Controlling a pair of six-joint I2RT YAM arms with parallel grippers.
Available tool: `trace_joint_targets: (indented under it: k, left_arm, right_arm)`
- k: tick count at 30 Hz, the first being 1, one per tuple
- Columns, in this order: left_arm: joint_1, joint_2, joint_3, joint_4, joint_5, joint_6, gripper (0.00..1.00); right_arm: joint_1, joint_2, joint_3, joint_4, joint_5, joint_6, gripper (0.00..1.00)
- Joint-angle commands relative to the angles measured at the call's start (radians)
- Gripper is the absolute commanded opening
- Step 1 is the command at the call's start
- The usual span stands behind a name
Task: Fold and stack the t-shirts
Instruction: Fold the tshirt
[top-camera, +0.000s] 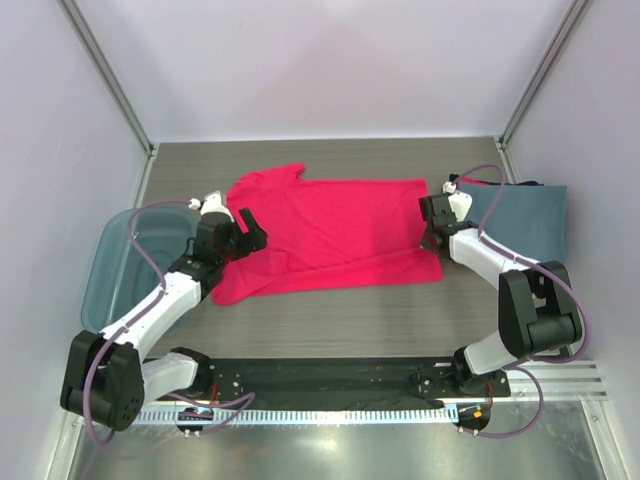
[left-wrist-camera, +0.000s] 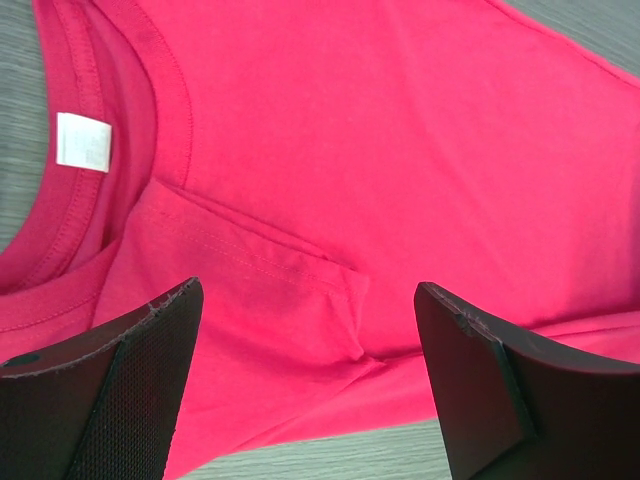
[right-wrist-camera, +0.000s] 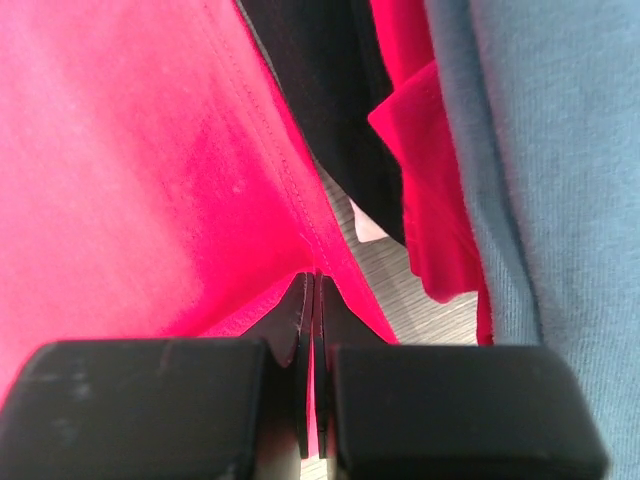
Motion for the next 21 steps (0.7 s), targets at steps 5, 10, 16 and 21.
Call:
trace_joint_targets:
  k: [5,10,16,21]
  left_arm:
    - [-0.005,0.076,0.061,-0.043,-0.116,0.041,0.87]
    - [-0.004,0.104,0.079,-0.070,-0.189,0.049,0.82]
    - [0.004,0.151,0.108,-0.095,-0.234,0.061,0.77]
    - [0.025,0.206,0.131,-0.093,-0.202,0.077,0.66]
  right_arm:
    - [0.002,0.009,0.053,0.006,0.073,0.025,0.47]
    - [0.052,-0.090,0.042,0.024,0.029,-0.012,0.47]
    - [0.216,-0.084,0.043,0.168,-0.259,-0.004,0.42]
    - [0.361,0.046,0.131,0.292,-0.414,0.049,0.38]
